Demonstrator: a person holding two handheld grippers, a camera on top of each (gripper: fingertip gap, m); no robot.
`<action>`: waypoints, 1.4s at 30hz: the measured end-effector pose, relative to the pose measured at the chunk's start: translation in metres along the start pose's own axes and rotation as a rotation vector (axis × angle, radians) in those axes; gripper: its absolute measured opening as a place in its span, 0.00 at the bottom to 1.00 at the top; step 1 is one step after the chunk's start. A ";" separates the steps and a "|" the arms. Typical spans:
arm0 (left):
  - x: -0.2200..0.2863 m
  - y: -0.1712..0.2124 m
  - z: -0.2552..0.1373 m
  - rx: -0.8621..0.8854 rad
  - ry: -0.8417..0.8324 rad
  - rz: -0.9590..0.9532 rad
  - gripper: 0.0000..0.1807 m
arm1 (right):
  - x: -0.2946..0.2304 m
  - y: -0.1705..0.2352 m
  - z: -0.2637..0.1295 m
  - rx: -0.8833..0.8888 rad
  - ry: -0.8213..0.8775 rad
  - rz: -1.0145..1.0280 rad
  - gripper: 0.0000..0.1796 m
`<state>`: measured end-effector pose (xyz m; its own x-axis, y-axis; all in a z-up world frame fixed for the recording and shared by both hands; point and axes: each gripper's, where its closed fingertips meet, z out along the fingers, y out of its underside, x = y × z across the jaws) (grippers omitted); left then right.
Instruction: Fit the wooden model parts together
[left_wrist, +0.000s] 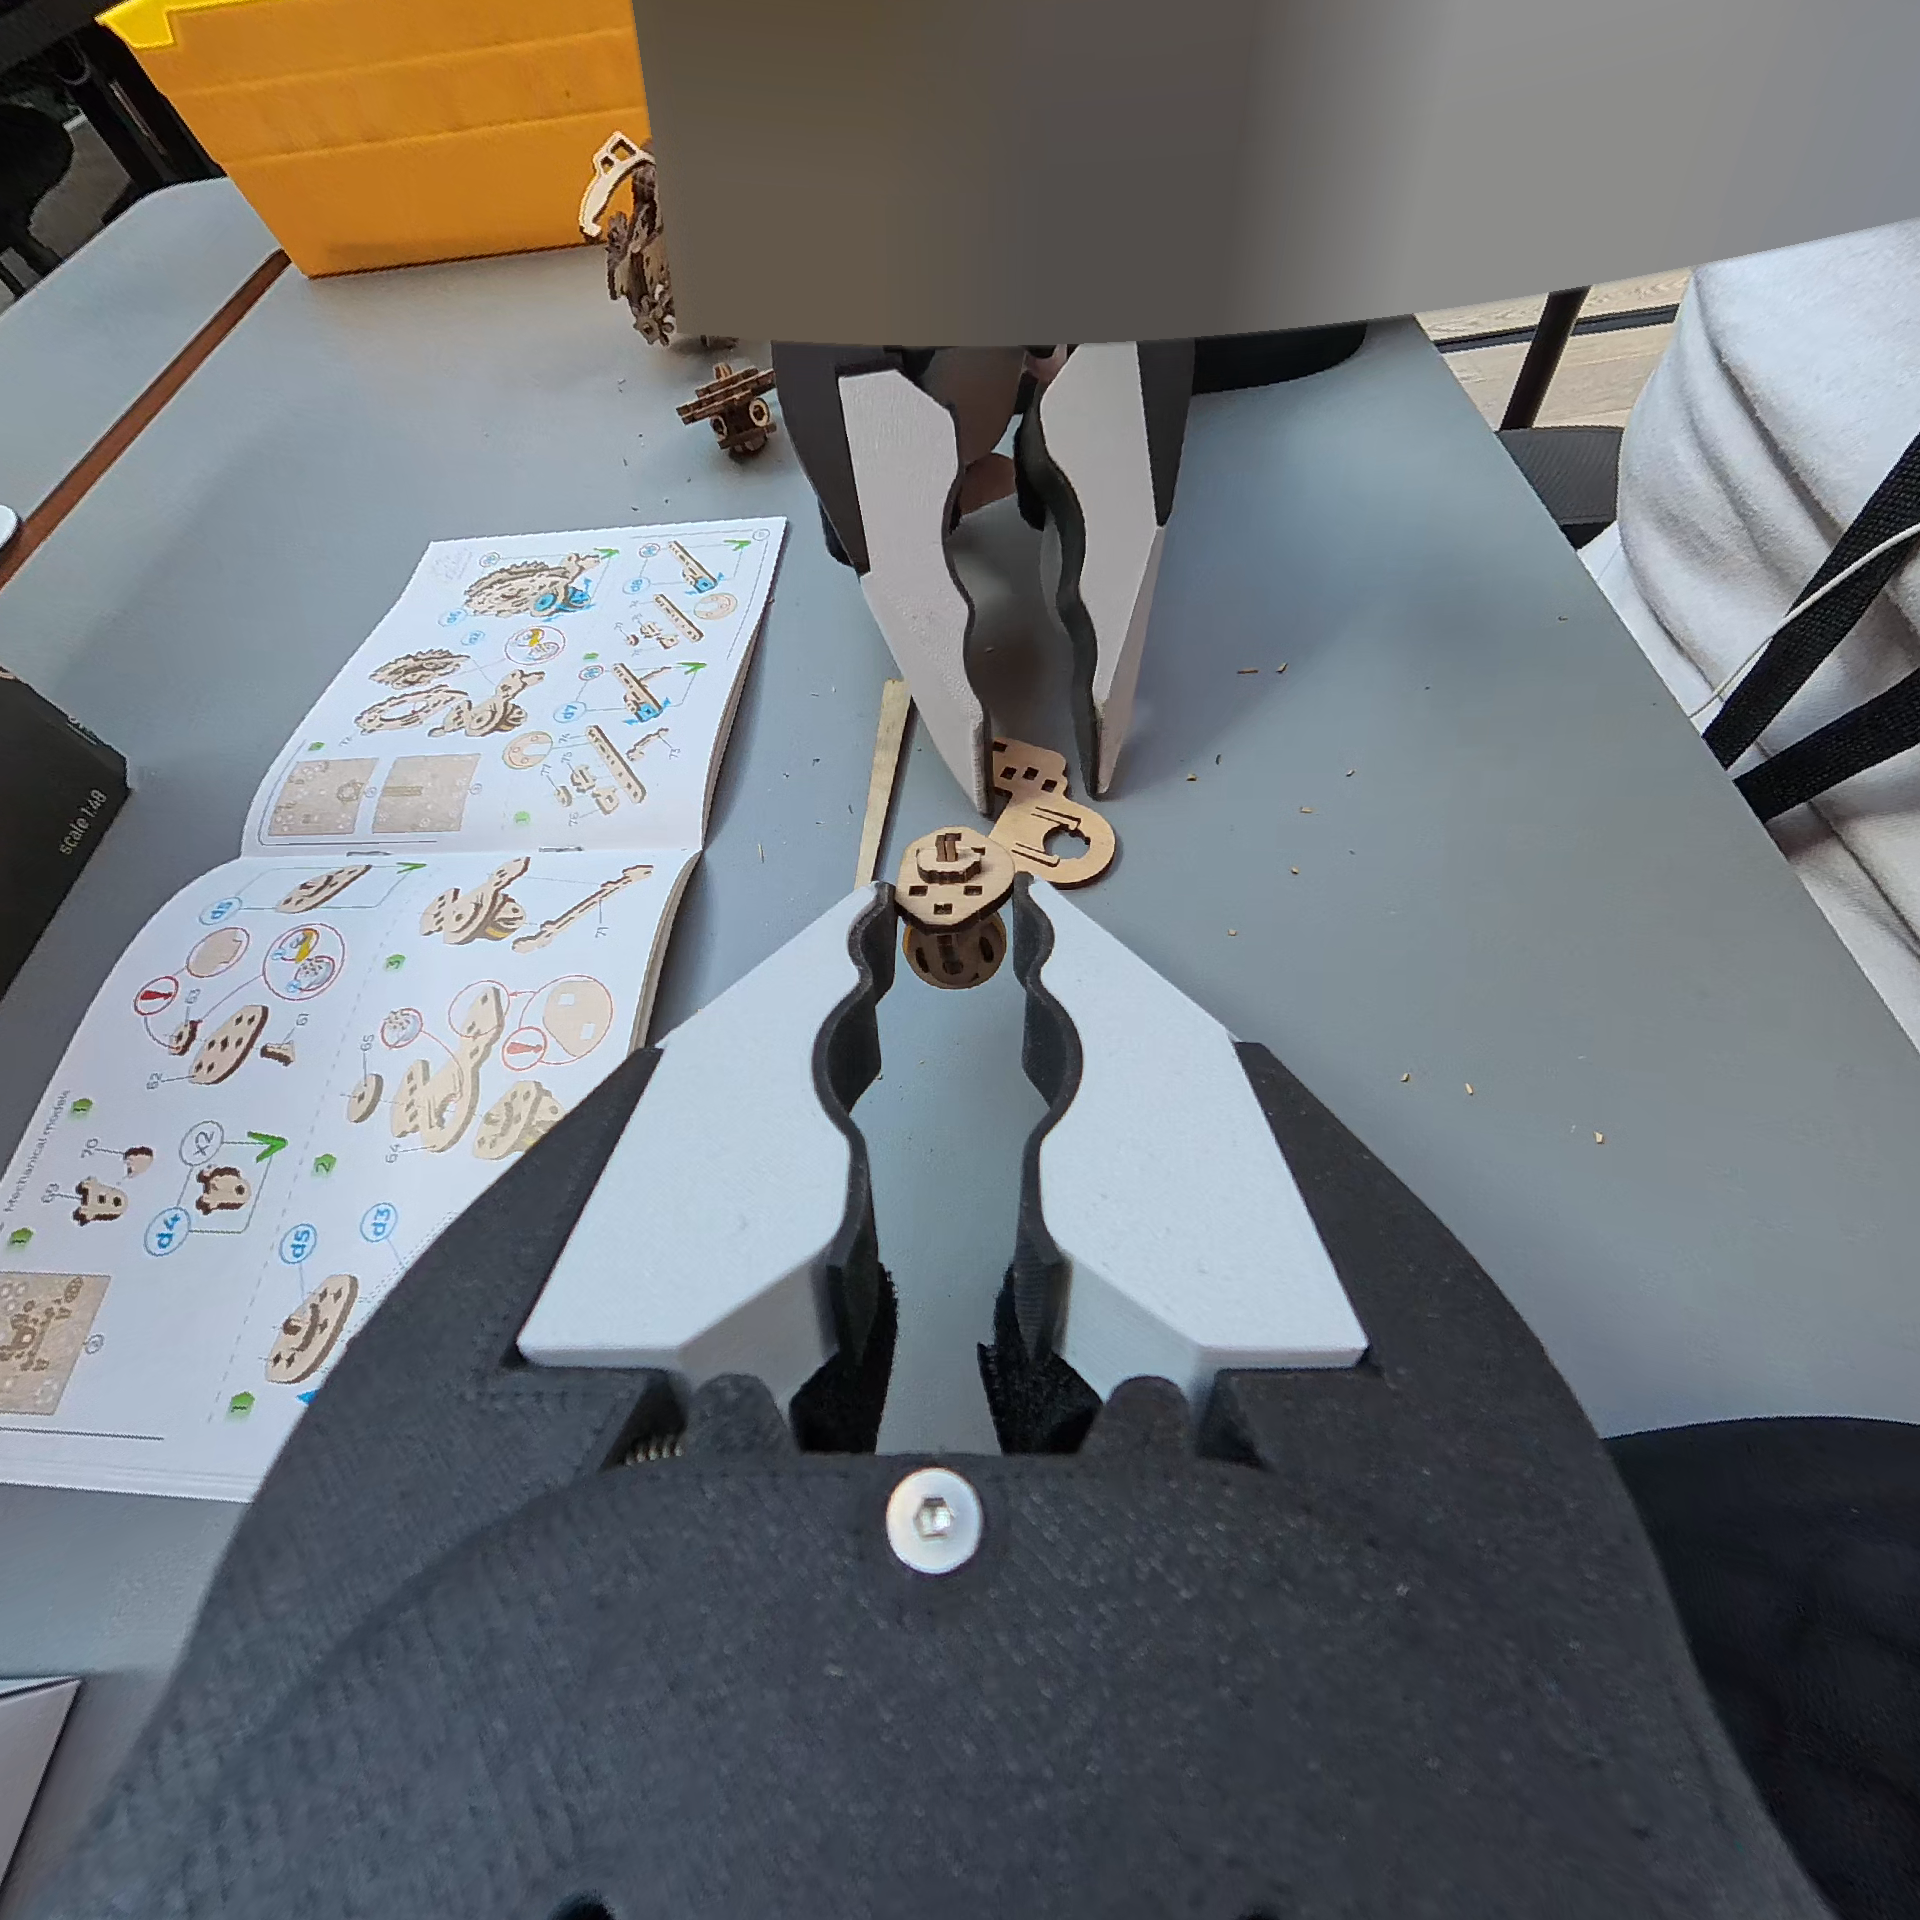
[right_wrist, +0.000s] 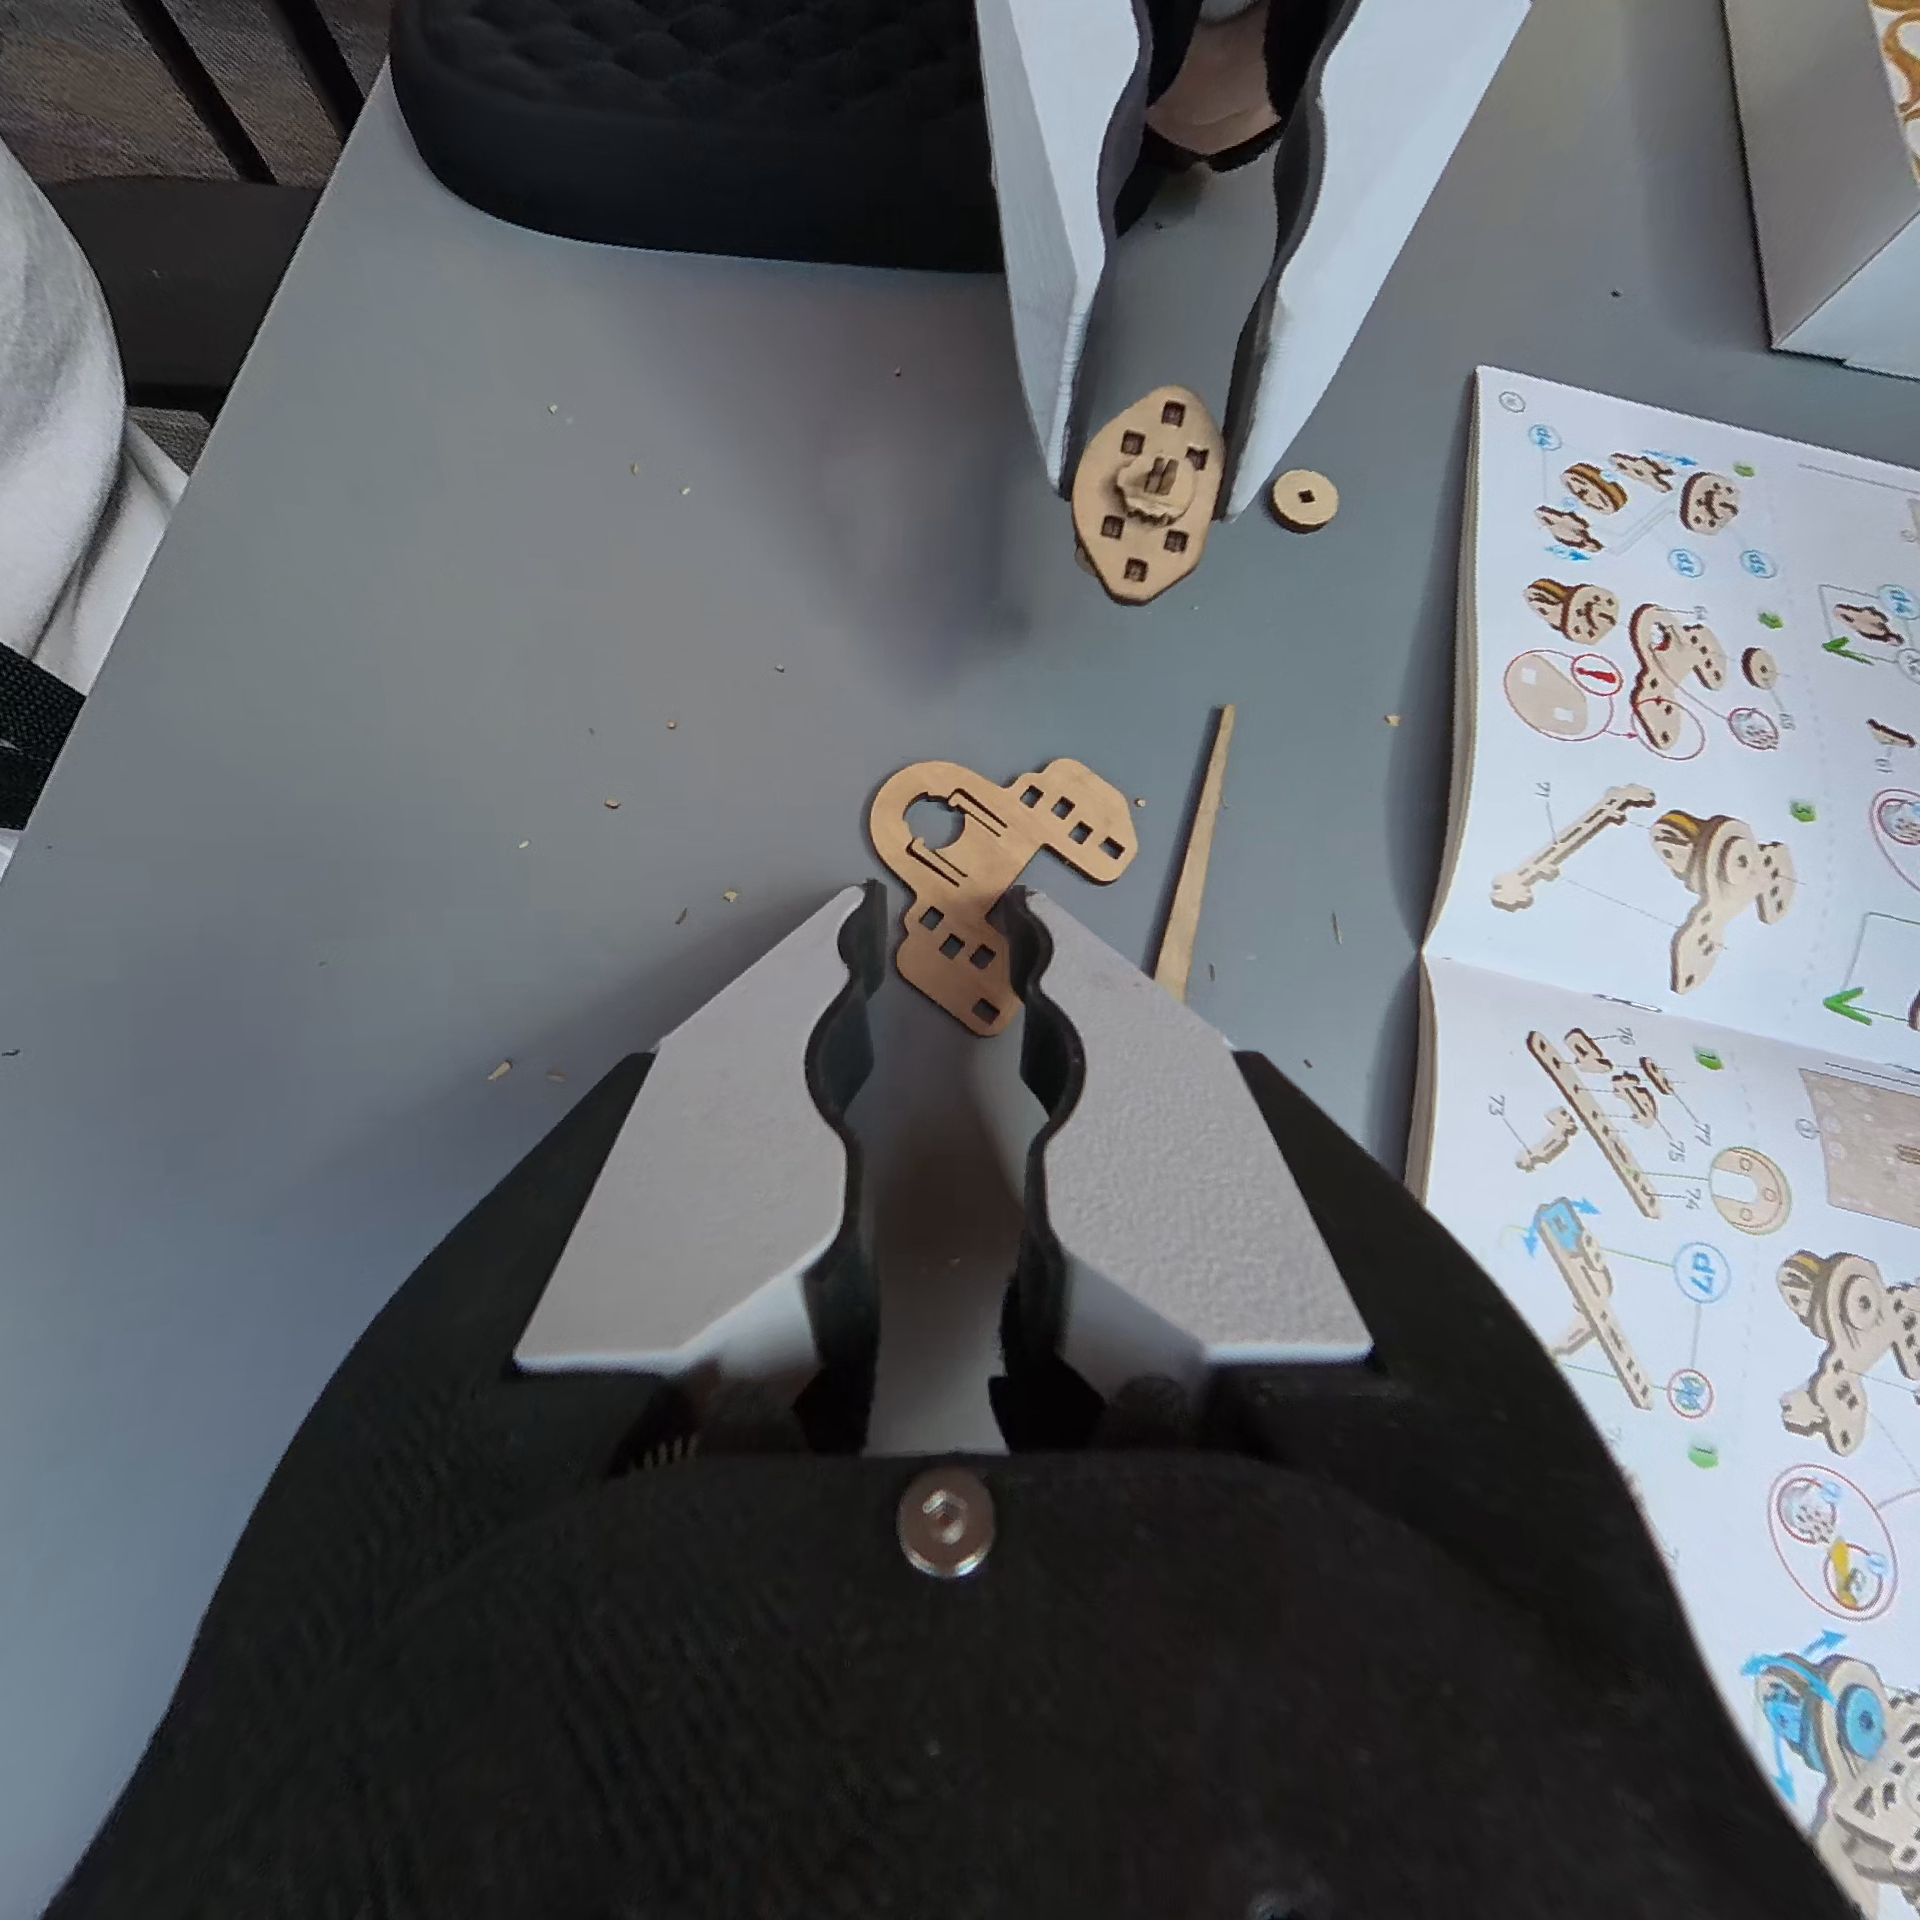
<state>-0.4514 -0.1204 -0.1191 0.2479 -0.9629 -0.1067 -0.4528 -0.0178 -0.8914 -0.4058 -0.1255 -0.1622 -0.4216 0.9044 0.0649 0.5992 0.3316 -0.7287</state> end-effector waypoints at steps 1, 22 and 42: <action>0.000 0.001 0.000 -0.002 0.000 0.000 0.11 | 0.000 0.000 0.000 0.003 -0.001 0.005 0.09; 0.009 -0.011 0.001 0.034 0.031 0.020 0.11 | 0.018 -0.049 -0.049 0.202 0.190 -0.118 0.08; 0.010 -0.009 0.000 0.034 0.039 0.016 0.11 | 0.021 -0.044 -0.048 0.191 0.187 -0.092 0.08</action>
<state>-0.4447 -0.1296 -0.1125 0.2068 -0.9728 -0.1041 -0.4271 0.0060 -0.9042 -0.4081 -0.1083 -0.0961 -0.3249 0.9127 0.2478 0.4177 0.3736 -0.8282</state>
